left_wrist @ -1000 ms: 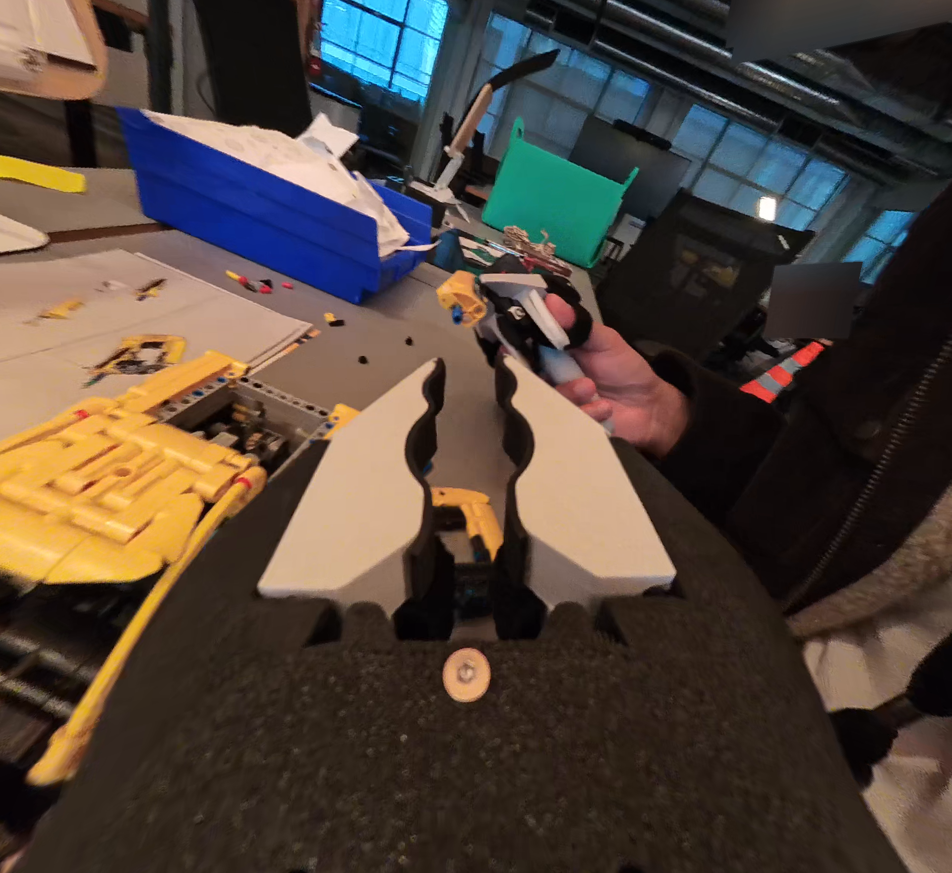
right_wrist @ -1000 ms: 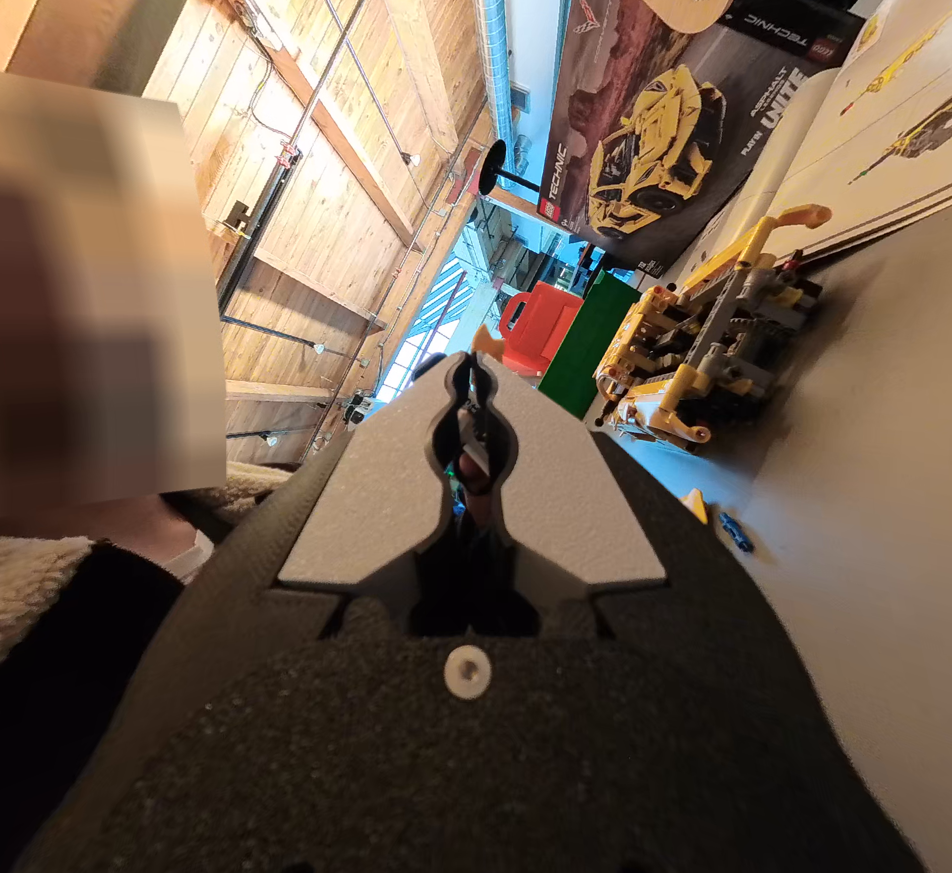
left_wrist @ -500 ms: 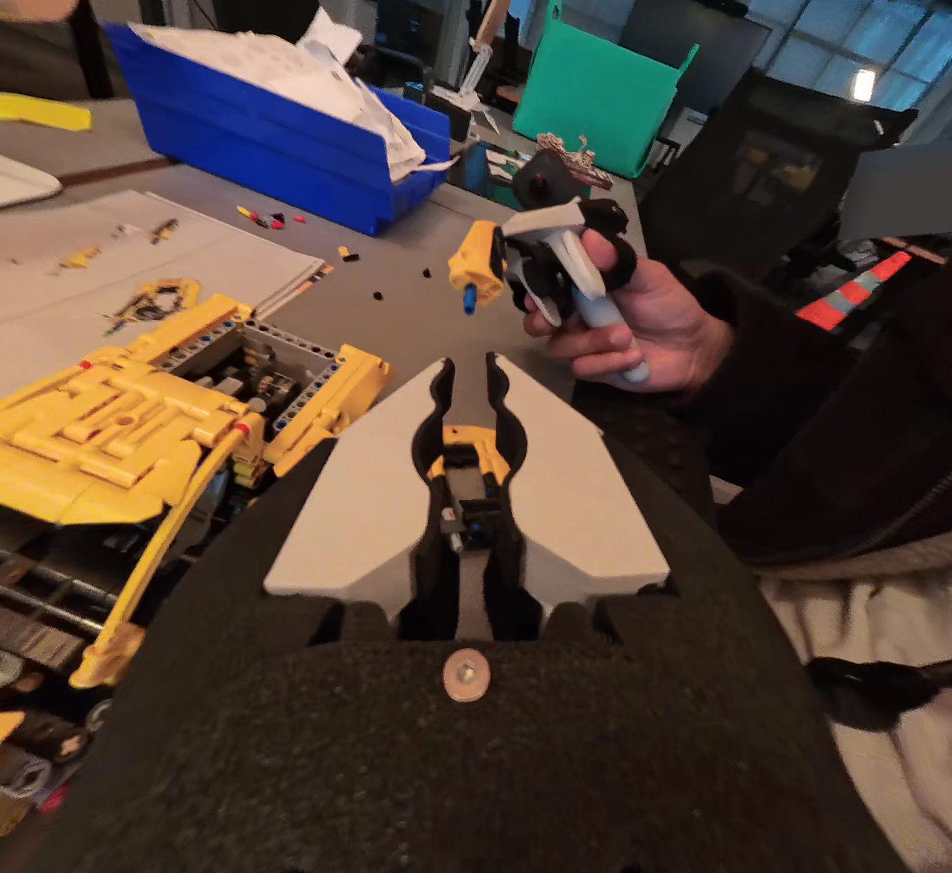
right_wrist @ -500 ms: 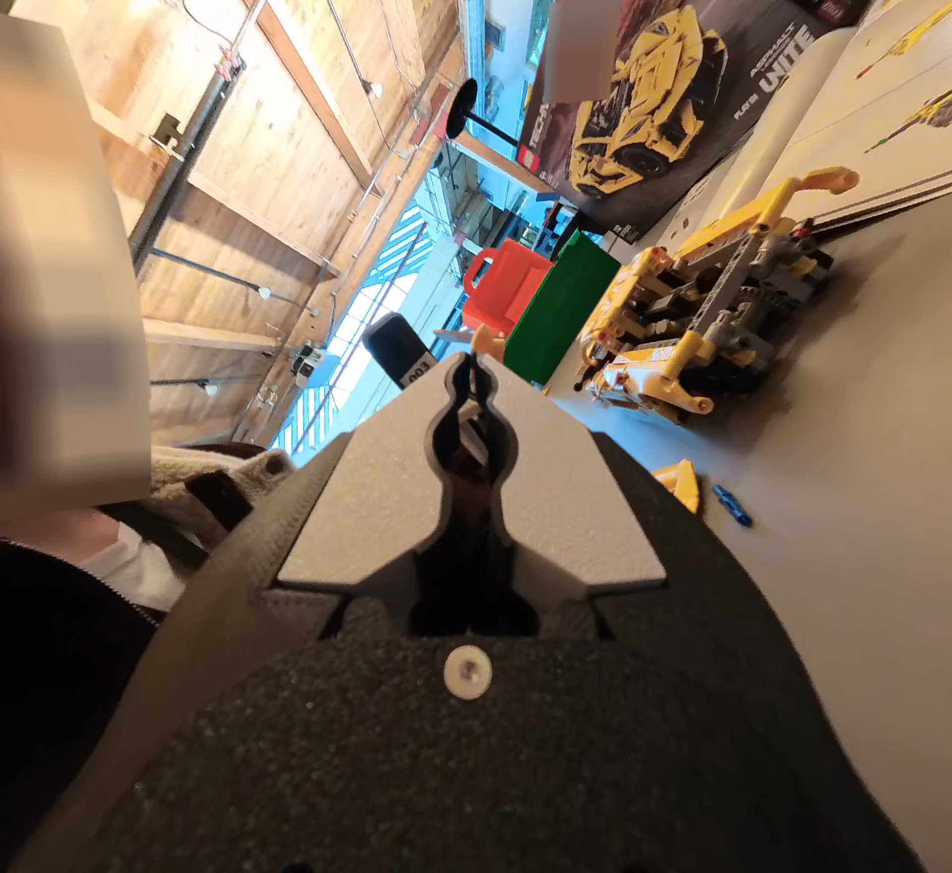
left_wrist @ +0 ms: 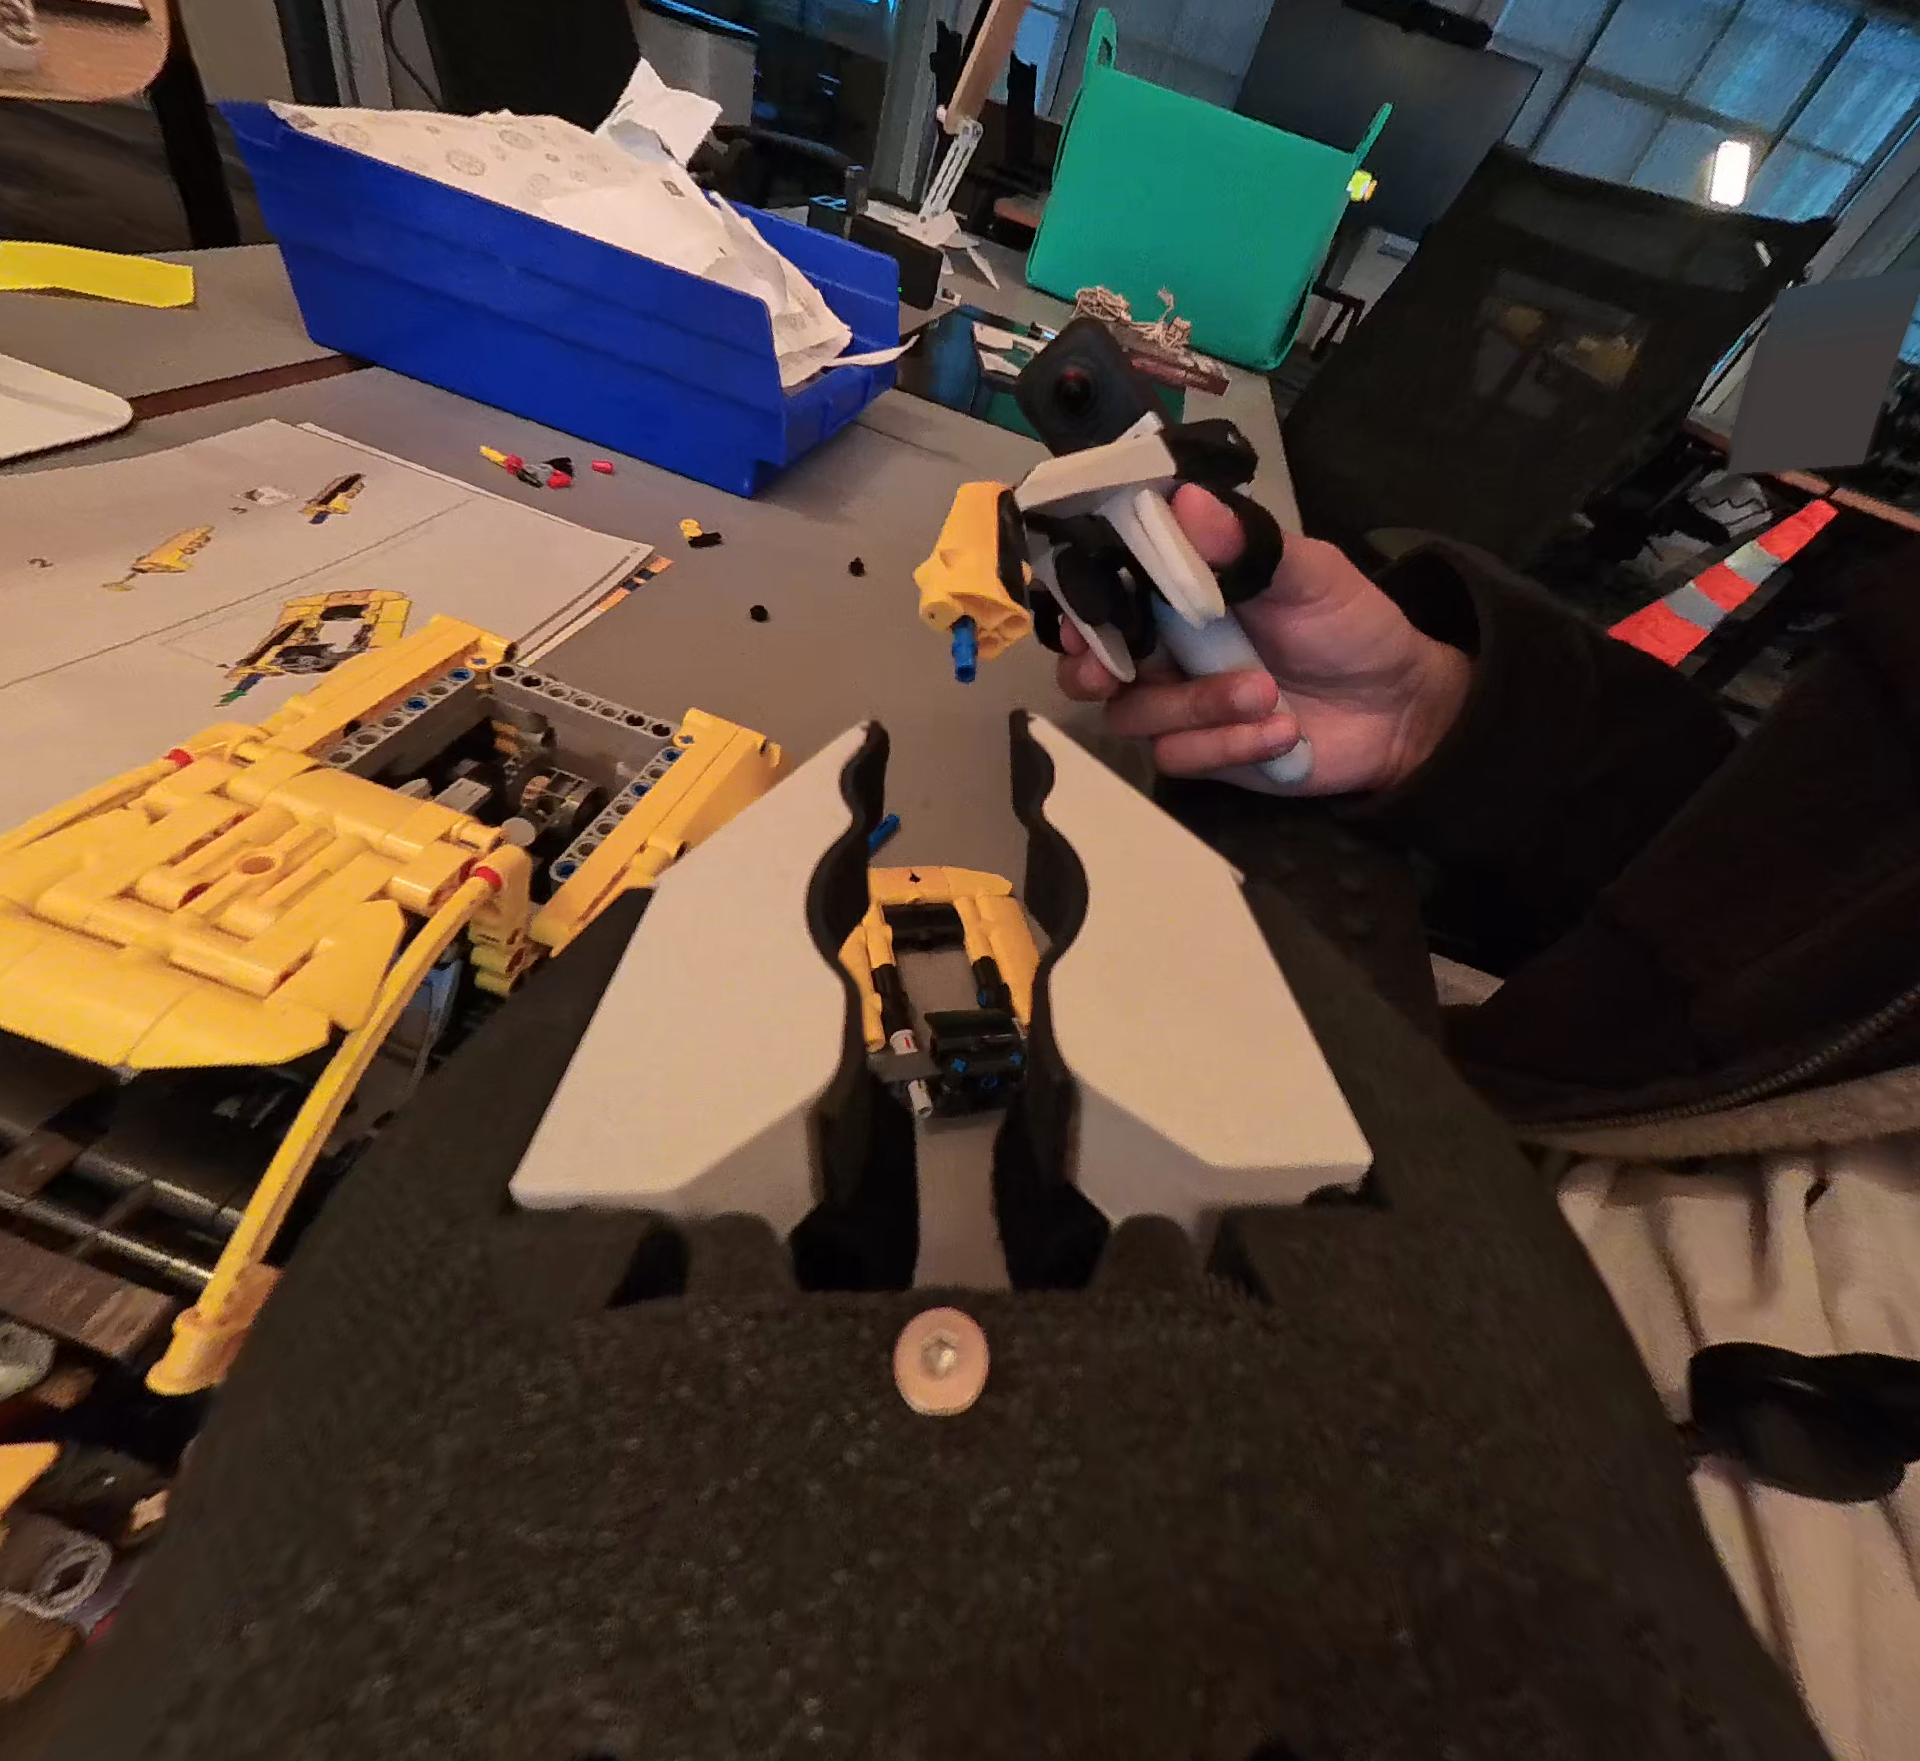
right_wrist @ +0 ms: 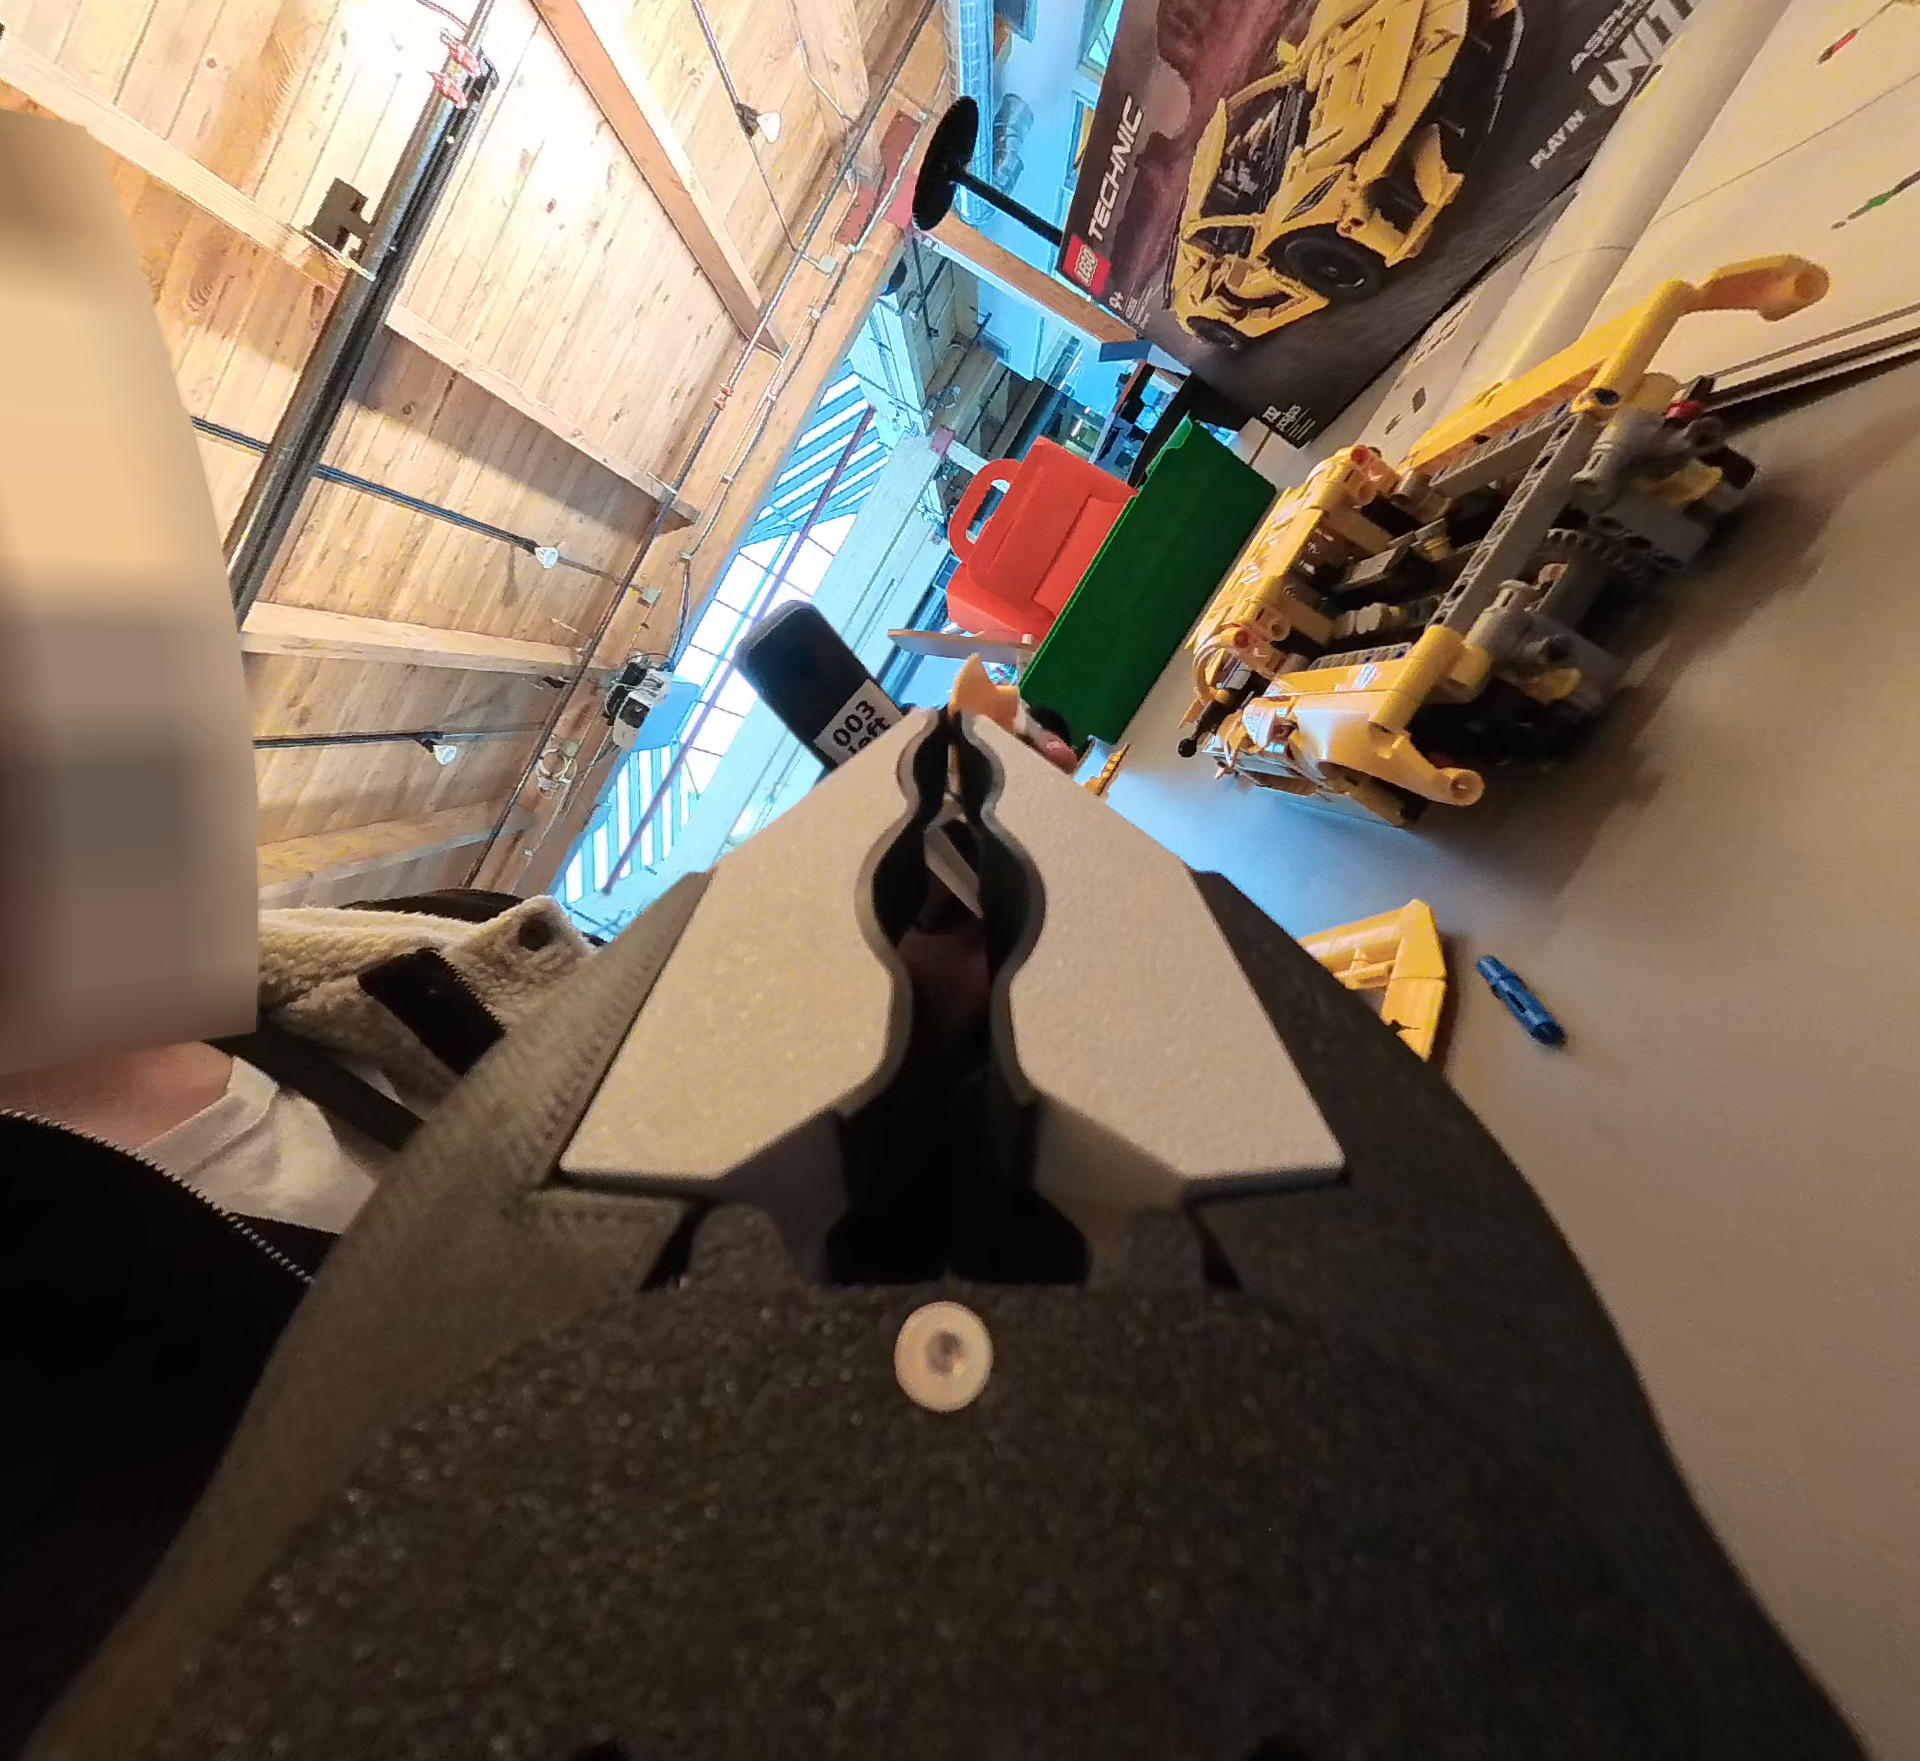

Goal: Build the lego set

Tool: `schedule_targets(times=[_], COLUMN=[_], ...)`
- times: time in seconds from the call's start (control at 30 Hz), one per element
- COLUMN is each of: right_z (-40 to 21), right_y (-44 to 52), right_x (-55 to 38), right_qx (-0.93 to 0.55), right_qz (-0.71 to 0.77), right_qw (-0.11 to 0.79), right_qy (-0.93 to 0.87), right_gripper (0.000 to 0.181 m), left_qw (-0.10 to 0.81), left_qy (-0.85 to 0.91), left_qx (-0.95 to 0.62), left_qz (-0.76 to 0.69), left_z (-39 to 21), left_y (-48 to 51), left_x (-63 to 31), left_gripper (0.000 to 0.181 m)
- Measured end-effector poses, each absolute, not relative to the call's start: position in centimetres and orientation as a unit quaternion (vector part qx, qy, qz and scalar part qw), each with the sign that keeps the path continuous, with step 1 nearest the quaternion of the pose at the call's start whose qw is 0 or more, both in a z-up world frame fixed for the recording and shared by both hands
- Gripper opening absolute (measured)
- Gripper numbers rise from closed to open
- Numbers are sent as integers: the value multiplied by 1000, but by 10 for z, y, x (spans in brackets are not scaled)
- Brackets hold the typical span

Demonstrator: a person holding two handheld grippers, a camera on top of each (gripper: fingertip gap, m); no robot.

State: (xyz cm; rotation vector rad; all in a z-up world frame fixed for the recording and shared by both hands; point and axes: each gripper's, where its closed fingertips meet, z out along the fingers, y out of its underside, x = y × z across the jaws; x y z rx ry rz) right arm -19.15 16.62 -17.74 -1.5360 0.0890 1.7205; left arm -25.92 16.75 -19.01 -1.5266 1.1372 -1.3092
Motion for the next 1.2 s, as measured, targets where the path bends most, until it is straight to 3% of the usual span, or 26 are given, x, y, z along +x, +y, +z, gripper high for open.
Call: schedule_targets(times=[1.03,1.2], right_z=[-181,-183], right_y=[163,160], right_x=[-202,-211], right_qx=[-612,-623], right_qz=[694,691], right_qw=[378,366], right_qy=[26,9], right_gripper=[1,1], left_qw=[459,472], left_qy=[504,523], left_qx=[-557,-547], left_qz=[-474,-452], left_z=[-190,-193], left_y=[156,153], left_x=[-252,-250], left_gripper=[21,13])
